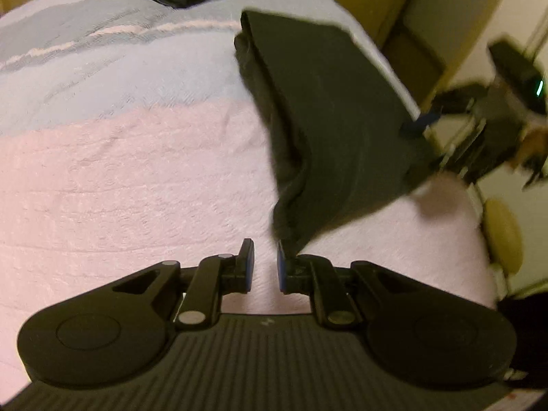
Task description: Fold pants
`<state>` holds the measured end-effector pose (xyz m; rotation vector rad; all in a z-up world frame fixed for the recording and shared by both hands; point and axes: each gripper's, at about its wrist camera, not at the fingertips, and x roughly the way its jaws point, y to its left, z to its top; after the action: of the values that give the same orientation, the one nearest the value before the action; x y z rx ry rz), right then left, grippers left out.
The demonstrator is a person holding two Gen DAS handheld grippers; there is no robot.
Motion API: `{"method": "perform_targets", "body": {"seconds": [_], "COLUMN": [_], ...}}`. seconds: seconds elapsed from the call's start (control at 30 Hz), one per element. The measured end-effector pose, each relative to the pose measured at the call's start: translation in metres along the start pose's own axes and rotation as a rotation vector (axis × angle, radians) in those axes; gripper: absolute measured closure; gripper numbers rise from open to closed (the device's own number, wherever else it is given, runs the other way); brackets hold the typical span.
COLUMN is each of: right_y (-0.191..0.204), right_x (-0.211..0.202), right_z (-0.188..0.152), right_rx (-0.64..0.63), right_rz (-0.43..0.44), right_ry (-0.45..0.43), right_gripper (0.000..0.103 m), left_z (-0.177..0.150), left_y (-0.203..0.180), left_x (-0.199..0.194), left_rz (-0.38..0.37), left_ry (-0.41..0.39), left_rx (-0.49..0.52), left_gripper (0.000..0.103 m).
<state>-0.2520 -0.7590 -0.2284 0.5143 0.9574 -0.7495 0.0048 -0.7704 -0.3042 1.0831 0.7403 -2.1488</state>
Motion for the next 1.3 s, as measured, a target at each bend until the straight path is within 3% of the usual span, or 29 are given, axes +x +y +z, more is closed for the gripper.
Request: {"method": "perform_targets", "body": {"seconds": [0.1, 0.23, 0.3, 0.37, 0.53, 0.6, 0.67, 0.73, 0.83, 0.97, 1.13, 1.23, 1.3], "right_y": [0.001, 0.004, 0.005, 0.005, 0.003, 0.002, 0.002, 0.0, 0.002, 0.001, -0.005, -0.012, -0.026], "right_x": [0.0, 0.003, 0.004, 0.003, 0.001, 0.001, -0.002, -0.007, -0.02, -0.023, -0.017, -0.019, -0.02], "right_z": [0.001, 0.001, 0.0, -0.002, -0.001, 0.001, 0.0, 0.001, -0.003, -0.015, -0.026, -0.03, -0.035], "right_rx": [0.013, 0.002, -0.015, -0.036, -0.015, 0.008, 0.017, 0.025, 0.07, 0.134, 0.094, 0.091, 0.185], "right_rz": [-0.006, -0.018, -0.018, -0.003, 0.022, 0.016, 0.018, 0.02, 0.012, 0.072, 0.07, 0.016, -0.012], "right_ry": [-0.003, -0.002, -0.001, -0.011, -0.025, -0.017, -0.014, -0.018, -0.044, -0.058, -0.049, 0.005, 0.083], "right_gripper": [0.035, 0.035, 0.035, 0.035, 0.035, 0.035, 0.035, 0.035, 0.035, 0.035, 0.036, 0.035, 0.035], "left_z": [0.01, 0.029, 0.033, 0.027, 0.013, 0.013, 0.011, 0.015, 0.025, 0.037, 0.038, 0.039, 0.044], "left_y": [-0.005, -0.007, 0.0, 0.017, 0.039, 0.039, 0.041, 0.028, 0.004, -0.019, 0.003, 0.006, 0.001], "left_x": [0.0, 0.025, 0.036, 0.039, 0.032, 0.024, 0.008, -0.012, -0.024, 0.006, 0.054, 0.049, 0.039], "left_rz": [-0.077, -0.144, -0.153, -0.186, -0.148, -0.053, -0.028, 0.003, -0.057, -0.129, -0.083, -0.062, -0.025], "left_ry": [-0.065, -0.082, -0.051, -0.052, -0.038, -0.023, -0.043, -0.071, -0.108, -0.088, -0.031, -0.017, -0.013], "left_rx": [-0.071, -0.15, -0.171, -0.229, -0.319, -0.305, -0.308, -0.243, -0.191, -0.145, -0.211, -0.225, -0.227], "left_gripper": [0.08, 0.077, 0.088, 0.089, 0.095, 0.099, 0.099, 0.099, 0.099, 0.095, 0.1, 0.1, 0.1]}}
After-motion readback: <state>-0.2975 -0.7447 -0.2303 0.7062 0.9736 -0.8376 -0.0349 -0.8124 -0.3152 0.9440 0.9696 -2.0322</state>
